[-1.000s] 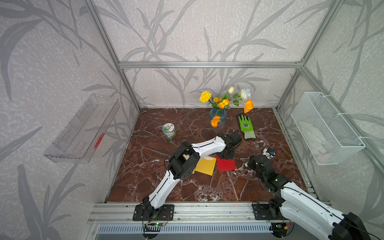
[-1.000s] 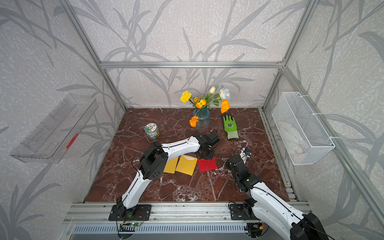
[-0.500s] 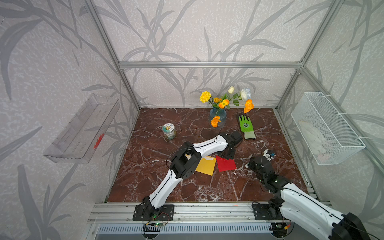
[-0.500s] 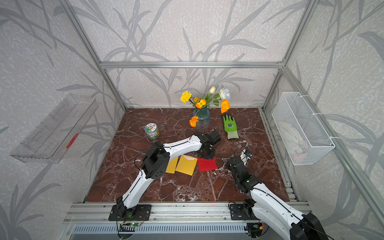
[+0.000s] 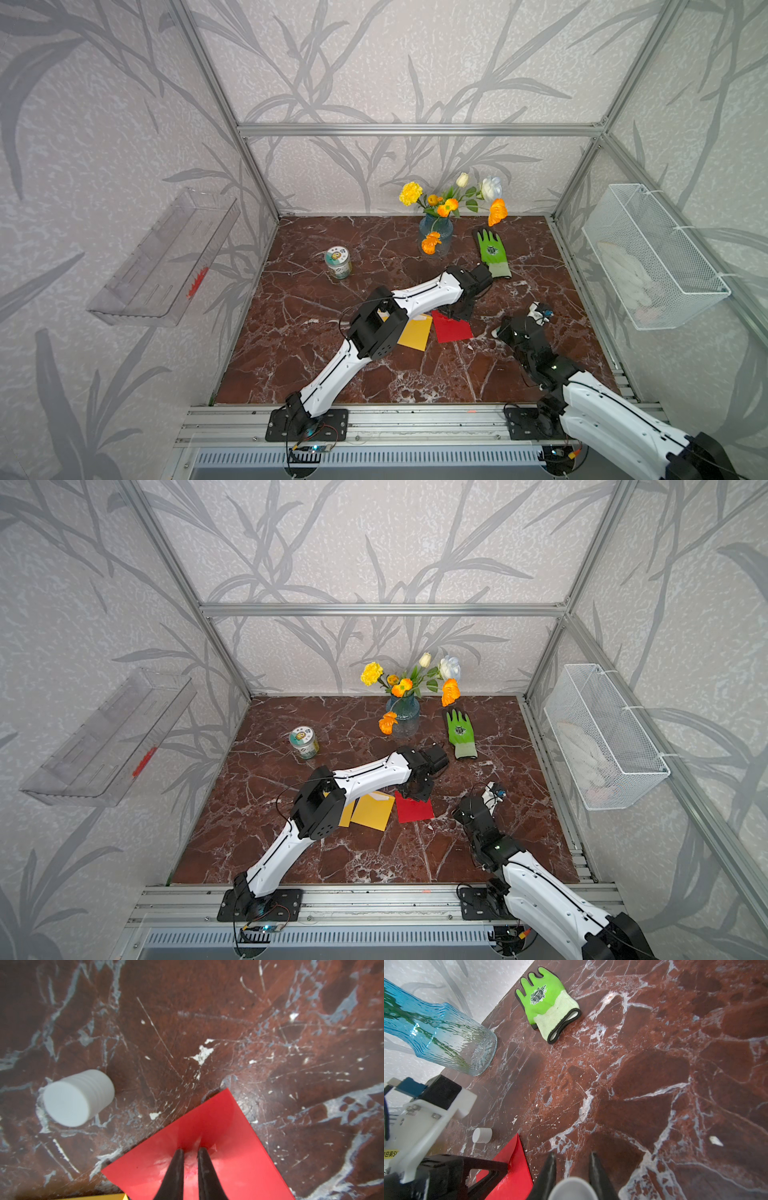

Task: Seal the envelope with a glue stick
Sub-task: Seal the envelope at the center of the board.

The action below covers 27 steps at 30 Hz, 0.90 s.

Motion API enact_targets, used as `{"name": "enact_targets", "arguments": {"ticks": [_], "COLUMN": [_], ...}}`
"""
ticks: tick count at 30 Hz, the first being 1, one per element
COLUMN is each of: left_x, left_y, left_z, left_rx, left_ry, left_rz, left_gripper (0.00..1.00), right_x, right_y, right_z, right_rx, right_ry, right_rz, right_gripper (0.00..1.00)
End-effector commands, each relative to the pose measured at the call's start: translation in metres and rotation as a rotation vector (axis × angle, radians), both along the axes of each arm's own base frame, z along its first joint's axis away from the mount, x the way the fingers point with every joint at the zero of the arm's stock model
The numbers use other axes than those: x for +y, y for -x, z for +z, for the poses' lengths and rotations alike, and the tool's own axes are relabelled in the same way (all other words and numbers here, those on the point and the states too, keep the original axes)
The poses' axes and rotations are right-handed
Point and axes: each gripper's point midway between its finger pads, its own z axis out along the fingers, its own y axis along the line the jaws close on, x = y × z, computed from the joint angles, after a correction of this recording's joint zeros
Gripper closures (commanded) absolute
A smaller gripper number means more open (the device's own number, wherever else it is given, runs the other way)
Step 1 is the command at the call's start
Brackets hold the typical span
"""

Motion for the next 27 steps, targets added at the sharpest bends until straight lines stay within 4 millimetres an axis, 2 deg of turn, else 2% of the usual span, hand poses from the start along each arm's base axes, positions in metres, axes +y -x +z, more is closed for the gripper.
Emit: {"name": "enact_targets", "arguments": {"ticks": [1, 7, 17, 27], "left_x": [0.049, 0.031, 0.006, 0.003], "left_y": [0.04, 0.035, 0.012, 0.001], "left_z": [-0.075, -0.055, 0.001, 0.028], "left_rx": [0.208, 0.224, 0.171, 0.132], "left_ry": [-0.22, -0.115, 0.089, 0.164], "left_rz": [0.0, 0.018, 0.051, 0.075], "left_gripper": [0.86, 0.86, 0.85, 0.85], "right_x": [-0.005, -0.003, 0.002, 0.004], "right_y": [-0.001, -0.001, -0.004, -0.005], "right_z": [0.003, 0.006, 0.017, 0.018], "right_rx": [-0.026, -0.031, -0.039, -0.034], "right_ry": [-0.004, -0.013, -0.005, -0.003], "right_rz": [-0.024, -0.018, 0.011, 0.021], "right_gripper": [1.0, 1.0, 1.0, 1.0]}}
